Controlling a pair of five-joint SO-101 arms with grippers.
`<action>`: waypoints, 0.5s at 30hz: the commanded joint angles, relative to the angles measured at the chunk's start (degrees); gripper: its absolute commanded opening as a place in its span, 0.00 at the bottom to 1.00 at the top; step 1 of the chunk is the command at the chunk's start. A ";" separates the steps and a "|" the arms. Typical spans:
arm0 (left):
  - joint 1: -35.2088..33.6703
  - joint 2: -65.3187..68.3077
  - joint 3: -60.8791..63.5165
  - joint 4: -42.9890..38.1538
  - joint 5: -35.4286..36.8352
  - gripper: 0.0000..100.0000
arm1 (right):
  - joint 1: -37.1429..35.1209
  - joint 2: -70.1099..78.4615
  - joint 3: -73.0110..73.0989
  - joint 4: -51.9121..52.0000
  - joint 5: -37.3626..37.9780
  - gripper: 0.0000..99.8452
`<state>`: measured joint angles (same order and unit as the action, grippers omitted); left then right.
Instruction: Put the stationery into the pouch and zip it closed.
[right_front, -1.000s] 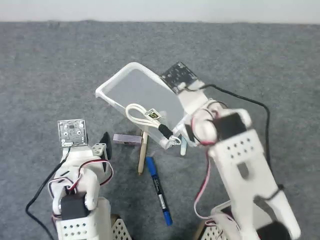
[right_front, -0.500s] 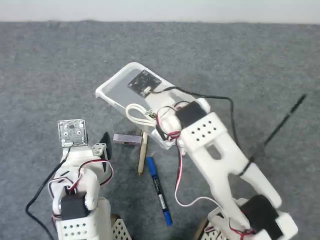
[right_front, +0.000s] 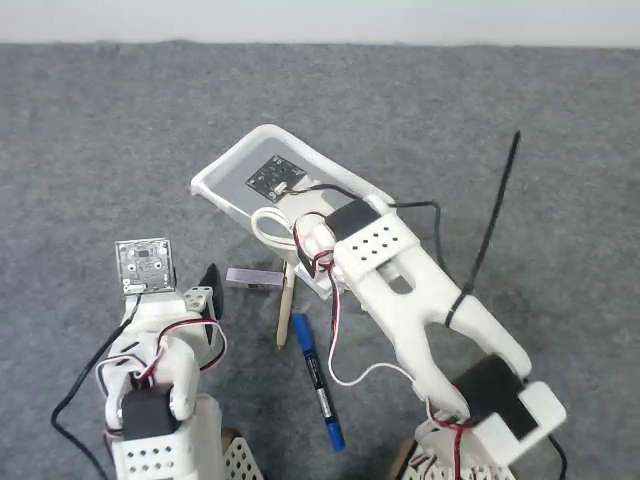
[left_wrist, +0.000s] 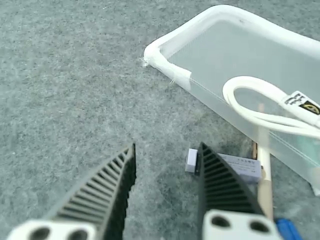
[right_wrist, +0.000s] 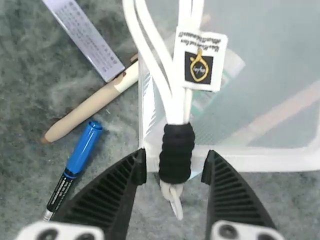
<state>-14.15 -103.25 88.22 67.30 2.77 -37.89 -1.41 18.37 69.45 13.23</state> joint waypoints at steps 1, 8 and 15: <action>0.00 -1.14 -0.66 -1.76 0.70 0.18 | -0.22 0.48 -3.52 -1.01 -0.53 0.18; -0.09 -1.14 -0.66 -1.76 0.70 0.18 | -0.22 2.42 -3.60 -1.19 -0.44 0.03; -0.09 -1.14 -0.66 -1.76 0.70 0.18 | -0.13 1.98 -3.60 -1.71 2.64 0.01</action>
<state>-14.15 -103.25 88.22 67.30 2.77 -37.80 1.58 17.05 68.31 14.73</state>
